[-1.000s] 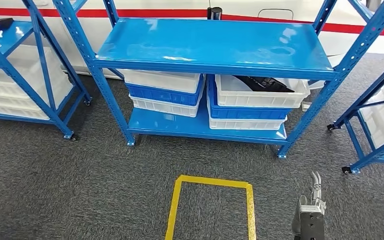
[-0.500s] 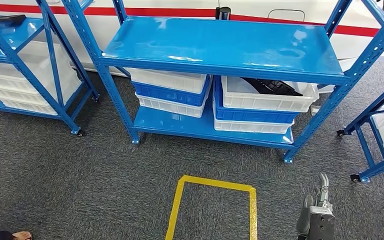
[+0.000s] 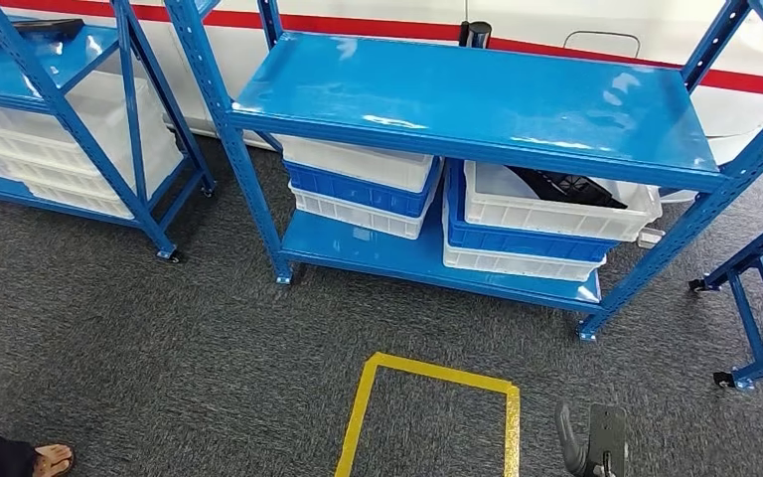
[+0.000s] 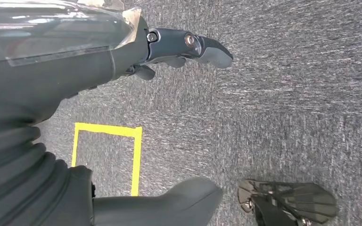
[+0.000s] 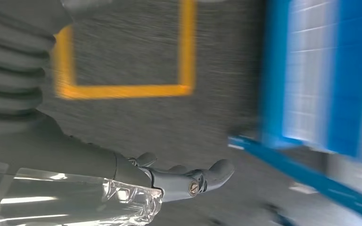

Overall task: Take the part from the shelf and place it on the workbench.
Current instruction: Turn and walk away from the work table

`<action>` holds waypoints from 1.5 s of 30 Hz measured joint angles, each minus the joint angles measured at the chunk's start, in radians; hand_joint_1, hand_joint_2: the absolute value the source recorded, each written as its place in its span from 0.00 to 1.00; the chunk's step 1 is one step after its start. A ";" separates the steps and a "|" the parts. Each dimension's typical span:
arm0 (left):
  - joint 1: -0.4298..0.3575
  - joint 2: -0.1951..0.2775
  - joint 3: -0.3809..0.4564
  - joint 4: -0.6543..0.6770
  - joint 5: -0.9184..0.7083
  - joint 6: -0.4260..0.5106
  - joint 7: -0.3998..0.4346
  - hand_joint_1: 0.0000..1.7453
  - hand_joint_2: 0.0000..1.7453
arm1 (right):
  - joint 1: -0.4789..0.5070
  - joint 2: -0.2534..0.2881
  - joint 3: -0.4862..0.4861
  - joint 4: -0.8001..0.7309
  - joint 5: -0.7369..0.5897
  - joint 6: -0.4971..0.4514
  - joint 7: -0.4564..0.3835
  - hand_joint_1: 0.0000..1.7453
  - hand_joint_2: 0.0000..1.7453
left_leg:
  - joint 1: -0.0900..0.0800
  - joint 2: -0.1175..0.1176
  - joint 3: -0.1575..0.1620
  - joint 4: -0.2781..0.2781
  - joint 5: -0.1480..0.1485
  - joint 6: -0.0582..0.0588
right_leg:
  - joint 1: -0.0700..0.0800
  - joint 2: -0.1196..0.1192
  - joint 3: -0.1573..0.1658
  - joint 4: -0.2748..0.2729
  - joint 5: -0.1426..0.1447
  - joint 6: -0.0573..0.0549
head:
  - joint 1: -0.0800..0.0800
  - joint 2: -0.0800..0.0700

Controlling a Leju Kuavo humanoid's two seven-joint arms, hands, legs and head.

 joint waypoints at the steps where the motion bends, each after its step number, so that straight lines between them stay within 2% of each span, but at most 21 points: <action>1: 0.000 0.001 0.000 0.000 -0.002 0.000 0.003 0.00 1.00 | -0.018 0.000 -0.015 0.070 0.000 -0.001 0.028 0.00 1.00 | -0.002 -0.001 0.000 0.003 -0.004 -0.005 | 0.002 0.001 0.007 -0.012 0.002 -0.008 | 0.001 0.000; 5: 0.002 0.006 0.000 0.000 -0.017 -0.001 0.019 0.00 1.00 | -0.046 0.000 -0.058 0.266 -0.003 0.000 0.124 0.00 1.00 | 0.006 0.004 -0.012 0.034 -0.026 -0.018 | 0.001 0.000 0.015 -0.012 0.004 -0.032 | -0.001 0.000; 8: 0.003 0.009 -0.001 0.000 -0.028 -0.006 0.022 0.00 1.00 | -0.048 0.000 -0.079 0.362 -0.003 0.005 0.182 0.00 1.00 | 0.010 0.015 -0.101 0.216 -0.112 -0.031 | 0.002 -0.004 0.020 -0.013 -0.001 -0.043 | -0.003 0.000; 10: 0.013 0.014 -0.009 0.001 -0.024 -0.011 0.022 0.00 1.00 | -0.047 0.000 -0.089 0.400 -0.003 0.021 0.220 0.00 1.00 | 0.010 0.017 -0.155 0.309 -0.133 -0.032 | 0.004 -0.008 0.024 -0.013 -0.005 -0.048 | -0.003 0.000; 12: 0.032 0.023 -0.029 0.004 -0.006 -0.020 0.022 0.00 1.00 | -0.047 0.000 -0.092 0.409 -0.005 0.041 0.245 0.00 1.00 | 0.010 0.018 -0.137 0.254 -0.081 -0.025 | 0.006 -0.007 0.031 -0.013 -0.009 -0.052 | -0.003 0.000; 15: 0.062 0.041 -0.069 0.008 0.047 -0.041 0.022 0.00 1.00 | -0.054 -0.003 -0.092 0.410 -0.021 0.075 0.258 0.00 1.00 | 0.004 0.025 -0.050 0.064 0.003 -0.007 | 0.012 -0.005 0.038 -0.014 -0.018 -0.047 | -0.002 0.000; 19: 0.096 0.061 -0.141 0.007 0.144 -0.076 0.022 0.00 1.00 | -0.048 -0.010 -0.091 0.410 -0.057 0.127 0.269 0.00 1.00 | -0.003 0.023 -0.026 0.016 0.003 0.005 | 0.018 -0.012 0.038 -0.016 -0.031 -0.026 | -0.001 0.000; 21: 0.104 0.071 -0.174 -0.003 0.187 -0.093 0.022 0.00 1.00 | -0.034 -0.013 -0.089 0.410 -0.073 0.151 0.274 0.00 1.00 | -0.001 0.022 -0.017 0.004 0.007 0.016 | 0.018 -0.010 0.021 0.034 -0.061 -0.025 | 0.000 0.000; 22: 0.105 0.076 -0.191 -0.012 0.209 -0.101 0.022 0.00 1.00 | -0.023 -0.015 -0.088 0.411 -0.082 0.163 0.277 0.00 0.75 | 0.000 0.022 -0.015 0.001 0.009 0.021 | 0.018 -0.008 -0.004 0.088 -0.089 -0.029 | 0.001 0.000; 24: 0.102 0.087 -0.226 -0.038 0.256 -0.118 0.022 0.00 0.50 | 0.007 -0.019 -0.084 0.418 -0.100 0.188 0.282 0.00 0.25 | -0.002 0.020 -0.013 0.001 0.006 0.027 | 0.019 -0.003 -0.072 0.217 -0.145 -0.035 | 0.004 0.000; 25: 0.099 0.092 -0.244 -0.054 0.278 -0.126 0.022 0.00 0.25 | 0.024 -0.021 -0.082 0.424 -0.108 0.199 0.284 0.00 0.00 | -0.003 0.019 -0.012 0.002 0.005 0.027 | 0.019 -0.002 -0.095 0.257 -0.156 -0.032 | 0.004 0.000; 26: 0.096 0.097 -0.261 -0.072 0.298 -0.133 0.022 0.00 0.00 | 0.043 -0.023 -0.080 0.431 -0.116 0.210 0.286 0.00 0.00 | -0.004 0.017 -0.011 0.002 0.003 0.027 | 0.019 0.000 -0.101 0.261 -0.150 -0.025 | 0.005 0.000; 29: 0.080 0.108 -0.308 -0.129 0.353 -0.154 0.022 0.00 0.00 | 0.095 -0.028 -0.072 0.456 -0.137 0.240 0.293 0.00 0.00 | -0.006 0.012 -0.004 0.007 -0.005 0.017 | 0.016 0.000 -0.023 0.082 -0.064 -0.002 | 0.006 0.000; 31: 0.072 0.119 -0.341 -0.164 0.392 -0.169 0.022 0.00 0.00 | 0.123 -0.031 -0.065 0.468 -0.152 0.262 0.298 0.00 0.00 | -0.011 0.010 0.000 0.013 -0.015 0.007 | 0.016 0.000 0.019 -0.002 -0.023 -0.010 | 0.007 0.000; 35: 0.086 0.143 -0.413 -0.196 0.481 -0.201 0.022 0.00 0.00 | 0.152 -0.035 -0.050 0.464 -0.184 0.308 0.305 0.00 0.00 | -0.007 0.012 0.001 0.028 -0.032 -0.010 | 0.012 -0.001 0.030 -0.012 -0.010 -0.043 | 0.006 0.000; 37: 0.113 0.150 -0.445 -0.193 0.522 -0.216 0.024 0.00 0.00 | 0.148 -0.038 -0.042 0.442 -0.199 0.330 0.307 0.00 0.00 | 0.000 0.014 -0.030 0.103 -0.081 -0.023 | 0.008 -0.001 0.032 -0.015 -0.009 -0.054 | 0.004 0.000; 39: 0.149 0.154 -0.472 -0.179 0.554 -0.228 0.025 0.00 0.00 | 0.132 -0.039 -0.037 0.409 -0.211 0.347 0.310 0.00 0.50 | 0.006 0.016 -0.094 0.235 -0.145 -0.034 | 0.009 -0.001 0.032 -0.015 -0.011 -0.058 | 0.002 0.000; 41: 0.189 0.158 -0.491 -0.156 0.577 -0.237 0.026 0.00 0.00 | 0.109 -0.040 -0.033 0.372 -0.220 0.360 0.313 0.00 1.00 | 0.010 0.016 -0.133 0.300 -0.156 -0.039 | 0.009 -0.001 0.033 -0.014 -0.013 -0.059 | 0.002 0.000; 42: 0.209 0.161 -0.499 -0.142 0.586 -0.240 0.027 0.00 0.00 | 0.097 -0.041 -0.031 0.351 -0.223 0.365 0.314 0.00 1.00 | 0.012 0.017 -0.125 0.277 -0.133 -0.039 | 0.008 -0.001 0.035 -0.014 -0.013 -0.059 | 0.002 0.000; 44: 0.246 0.167 -0.515 -0.112 0.603 -0.246 0.027 0.00 0.00 | 0.070 -0.041 -0.025 0.306 -0.229 0.374 0.314 0.00 1.00 | 0.014 0.023 -0.060 0.140 -0.063 -0.034 | 0.008 -0.001 0.039 -0.015 -0.016 -0.057 | 0.002 0.000; 45: 0.262 0.171 -0.524 -0.099 0.612 -0.249 0.028 0.00 0.00 | 0.059 -0.042 -0.023 0.284 -0.233 0.379 0.314 0.00 0.75 | 0.012 0.025 -0.029 0.078 -0.039 -0.030 | 0.010 -0.001 0.038 -0.015 -0.019 -0.053 | 0.002 0.000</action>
